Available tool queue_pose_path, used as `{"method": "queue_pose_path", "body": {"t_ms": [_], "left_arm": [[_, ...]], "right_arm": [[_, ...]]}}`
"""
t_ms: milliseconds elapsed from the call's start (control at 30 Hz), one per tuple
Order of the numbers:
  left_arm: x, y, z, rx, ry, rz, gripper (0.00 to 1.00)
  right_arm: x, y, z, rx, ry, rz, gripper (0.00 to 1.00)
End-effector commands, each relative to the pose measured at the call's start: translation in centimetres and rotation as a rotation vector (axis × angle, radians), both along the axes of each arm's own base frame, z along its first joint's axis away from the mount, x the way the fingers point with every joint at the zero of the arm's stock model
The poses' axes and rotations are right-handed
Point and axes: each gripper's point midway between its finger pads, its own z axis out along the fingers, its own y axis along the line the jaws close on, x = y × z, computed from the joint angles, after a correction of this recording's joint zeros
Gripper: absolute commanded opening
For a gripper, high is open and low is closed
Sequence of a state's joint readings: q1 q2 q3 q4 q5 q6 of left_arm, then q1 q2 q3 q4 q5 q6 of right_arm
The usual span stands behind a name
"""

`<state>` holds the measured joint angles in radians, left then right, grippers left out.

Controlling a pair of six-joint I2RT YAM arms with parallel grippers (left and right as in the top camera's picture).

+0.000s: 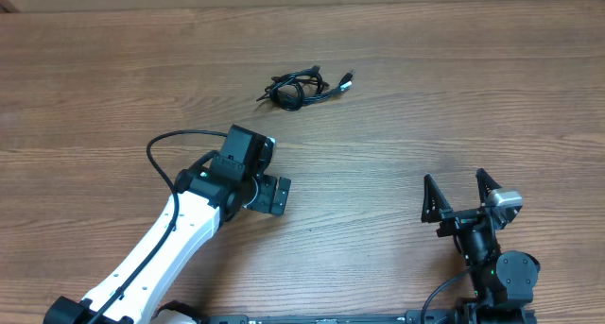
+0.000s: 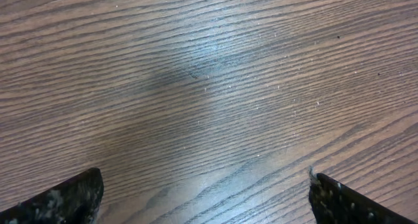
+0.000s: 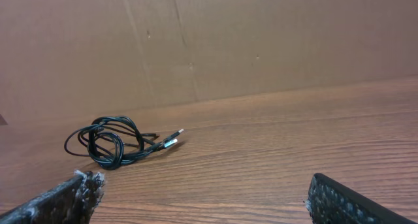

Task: Untangle cables

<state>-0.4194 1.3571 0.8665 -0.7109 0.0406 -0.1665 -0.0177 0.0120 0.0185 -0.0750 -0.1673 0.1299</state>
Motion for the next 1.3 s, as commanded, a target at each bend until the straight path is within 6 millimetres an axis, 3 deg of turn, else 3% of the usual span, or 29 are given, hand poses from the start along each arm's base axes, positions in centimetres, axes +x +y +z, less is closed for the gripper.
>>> {"method": "queue_pose_path", "body": {"t_ms": [0, 1267], "left_arm": [[0.58, -0.73, 0.81, -0.026, -0.014, 0.005, 1.0], [0.7, -0.73, 0.85, -0.025, -0.019, 0.005, 1.0]], "right_arm": [[0.02, -0.01, -0.17, -0.004, -0.005, -0.003, 1.0], [0.02, 0.0, -0.2, -0.004, -0.004, -0.003, 1.0]]}}
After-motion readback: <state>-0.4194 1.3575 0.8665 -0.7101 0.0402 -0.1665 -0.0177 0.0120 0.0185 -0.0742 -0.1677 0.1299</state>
